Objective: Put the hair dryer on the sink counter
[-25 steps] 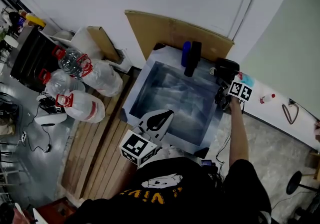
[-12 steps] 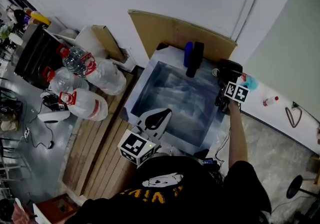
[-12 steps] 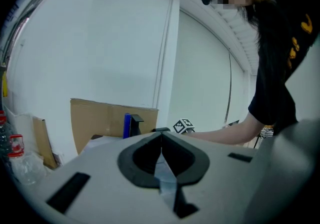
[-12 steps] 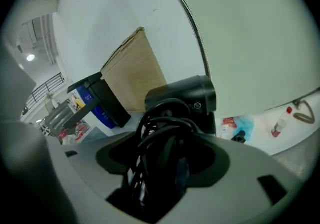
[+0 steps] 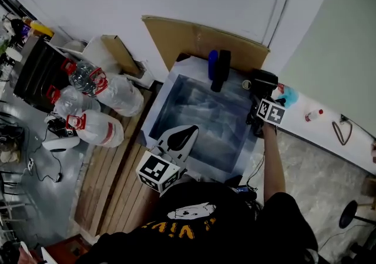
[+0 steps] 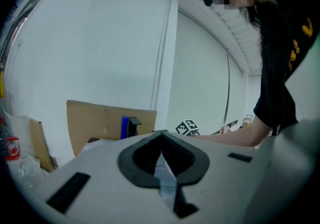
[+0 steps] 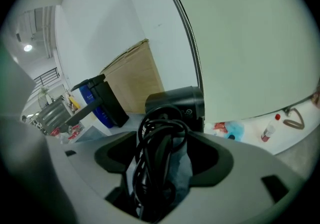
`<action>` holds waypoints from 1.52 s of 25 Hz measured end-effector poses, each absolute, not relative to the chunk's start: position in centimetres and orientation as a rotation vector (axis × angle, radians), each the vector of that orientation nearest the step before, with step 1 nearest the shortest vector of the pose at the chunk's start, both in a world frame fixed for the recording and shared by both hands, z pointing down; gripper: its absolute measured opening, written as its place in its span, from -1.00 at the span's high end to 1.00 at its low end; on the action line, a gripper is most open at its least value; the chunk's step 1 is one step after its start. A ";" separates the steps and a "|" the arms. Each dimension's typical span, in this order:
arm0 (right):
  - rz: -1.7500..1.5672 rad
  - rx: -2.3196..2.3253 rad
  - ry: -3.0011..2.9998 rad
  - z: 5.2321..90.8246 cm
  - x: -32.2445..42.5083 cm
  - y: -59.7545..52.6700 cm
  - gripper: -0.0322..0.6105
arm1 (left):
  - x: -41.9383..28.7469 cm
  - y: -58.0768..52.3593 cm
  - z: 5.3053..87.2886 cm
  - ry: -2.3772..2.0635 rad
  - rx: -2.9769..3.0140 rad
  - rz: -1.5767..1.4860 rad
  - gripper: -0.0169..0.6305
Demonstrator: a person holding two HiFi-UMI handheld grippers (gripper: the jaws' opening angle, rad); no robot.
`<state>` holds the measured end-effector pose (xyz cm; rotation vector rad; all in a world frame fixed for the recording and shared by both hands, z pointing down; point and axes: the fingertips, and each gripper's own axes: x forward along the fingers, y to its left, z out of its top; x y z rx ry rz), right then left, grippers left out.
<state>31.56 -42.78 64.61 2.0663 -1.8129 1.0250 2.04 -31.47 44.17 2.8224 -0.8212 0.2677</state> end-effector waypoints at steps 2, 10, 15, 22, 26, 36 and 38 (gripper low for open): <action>1.029 2.071 -1.844 64.0 31.4 -42.4 -0.05 | 2.3 -31.6 44.2 -0.813 2.829 0.267 0.92; 1.040 2.105 -1.924 61.6 31.0 -39.8 -0.05 | 3.7 -31.5 43.8 -0.732 2.859 0.268 0.92; 1.005 2.111 -2.046 58.7 28.9 -37.8 -0.04 | 4.2 -31.3 44.0 -0.673 2.870 0.267 0.92; 0.959 2.137 -2.200 54.0 23.7 -33.5 0.12 | 3.9 -30.4 44.0 -0.549 2.891 0.237 0.92; 0.944 2.143 -2.216 52.4 19.9 -30.9 0.26 | 2.6 -29.4 43.7 -0.473 2.898 0.208 0.92; 0.864 2.139 -2.259 49.5 9.0 -25.9 0.50 | -3.9 -26.9 43.6 -0.357 2.917 0.189 0.92; 0.839 2.144 -2.258 49.0 7.0 -24.9 0.53 | -5.2 -26.4 43.6 -0.336 2.923 0.187 0.92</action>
